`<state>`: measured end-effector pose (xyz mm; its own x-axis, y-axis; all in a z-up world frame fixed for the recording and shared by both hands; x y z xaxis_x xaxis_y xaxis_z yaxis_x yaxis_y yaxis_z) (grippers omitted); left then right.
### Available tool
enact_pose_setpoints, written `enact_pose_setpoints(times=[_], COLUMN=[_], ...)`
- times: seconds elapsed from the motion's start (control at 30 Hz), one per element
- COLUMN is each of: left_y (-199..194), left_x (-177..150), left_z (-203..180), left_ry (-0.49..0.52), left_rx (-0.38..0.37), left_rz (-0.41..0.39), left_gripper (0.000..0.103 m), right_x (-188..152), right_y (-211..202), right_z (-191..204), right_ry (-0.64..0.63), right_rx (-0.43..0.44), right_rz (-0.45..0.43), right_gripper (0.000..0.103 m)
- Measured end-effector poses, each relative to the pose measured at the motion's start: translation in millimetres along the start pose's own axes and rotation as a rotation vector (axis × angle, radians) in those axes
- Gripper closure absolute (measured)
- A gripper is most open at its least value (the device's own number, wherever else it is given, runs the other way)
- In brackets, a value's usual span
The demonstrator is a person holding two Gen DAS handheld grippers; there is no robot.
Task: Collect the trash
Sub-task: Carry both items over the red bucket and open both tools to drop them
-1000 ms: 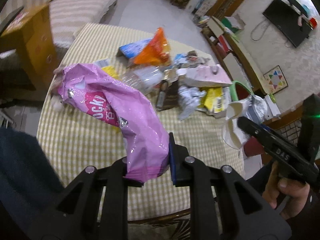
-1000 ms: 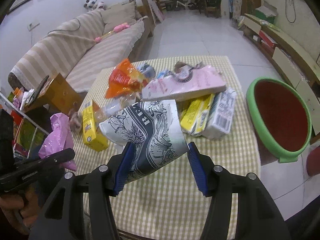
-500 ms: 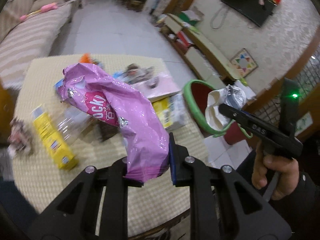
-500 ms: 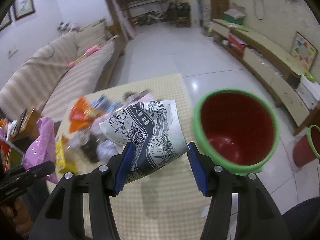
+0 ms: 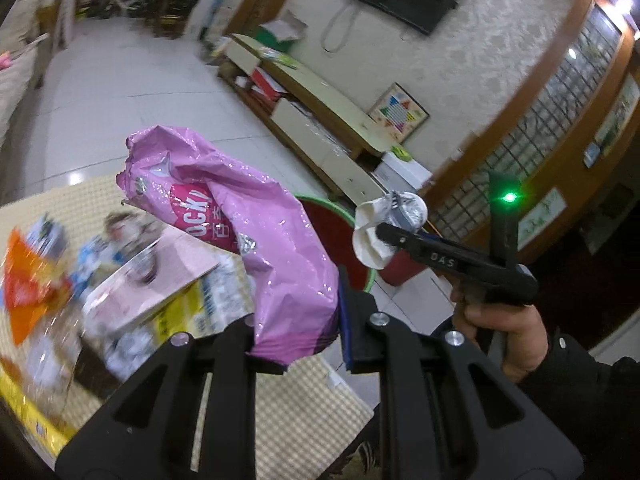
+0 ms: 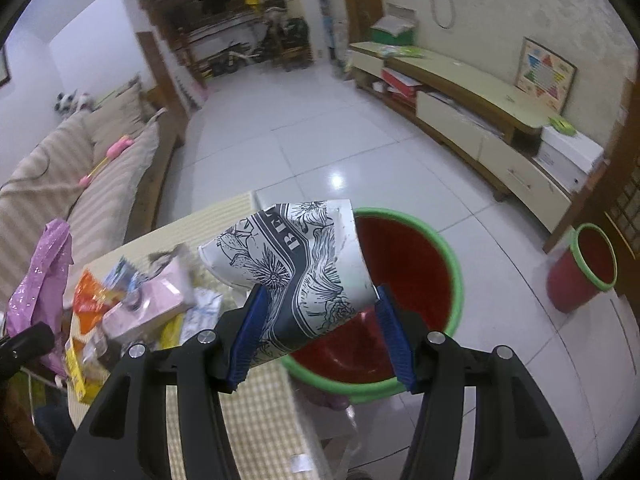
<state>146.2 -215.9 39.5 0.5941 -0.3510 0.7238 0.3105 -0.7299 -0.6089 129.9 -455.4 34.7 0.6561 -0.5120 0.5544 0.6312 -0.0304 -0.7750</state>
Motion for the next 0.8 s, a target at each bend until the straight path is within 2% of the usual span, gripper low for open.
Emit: enact_pose_setpoints(times=[0.33, 0.47, 0.63, 0.73, 0.77, 0.8], left_y=[98.3, 130.1, 159.1, 174.3, 176.8, 179.1], left_x=[26.6, 27.4, 24.8, 21.6, 21.6, 20.9], left_z=[-26.4, -26.1, -26.0, -30.8, -32.1, -33.6], left_ry=[0.138, 0.132, 0.111, 0.125, 0.125, 0.125], left_rx=[-0.111, -0.164, -0.181, -0.162, -0.16, -0.152], left_rz=[0.126, 0.177, 0.247, 0.278, 0.282, 0.285], left_gripper=[0.086, 0.085, 0.085, 0.083, 0.082, 0.075], right_x=[28.7, 33.1, 34.1, 36.4, 36.0, 35.9], right_y=[32.5, 53.2, 64.4, 67.0, 66.6, 66.2], right_z=[-27.2, -39.0, -52.0, -54.7, -54.2, -53.8], right_ry=[0.015, 0.045, 0.091, 0.098, 0.1, 0.102], right_rx=[-0.073, -0.091, -0.095, -0.098, -0.1, -0.101], right_rz=[0.033, 0.072, 0.109, 0.113, 0.111, 0.108], right_gripper=[0.049, 0.049, 0.049, 0.048, 0.047, 0.047])
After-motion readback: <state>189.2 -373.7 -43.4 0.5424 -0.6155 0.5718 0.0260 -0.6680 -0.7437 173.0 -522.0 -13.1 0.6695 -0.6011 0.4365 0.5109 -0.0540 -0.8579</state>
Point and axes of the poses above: each gripper's, at about its wrist camera, not at the fingertips, and y roughly the way its jaws point, z to its left, x to its top, the point moved 1 cm from there along y, roughly the way its jaws point, and after that the axes turned 13 degrees about y, right-handed, at the moved point
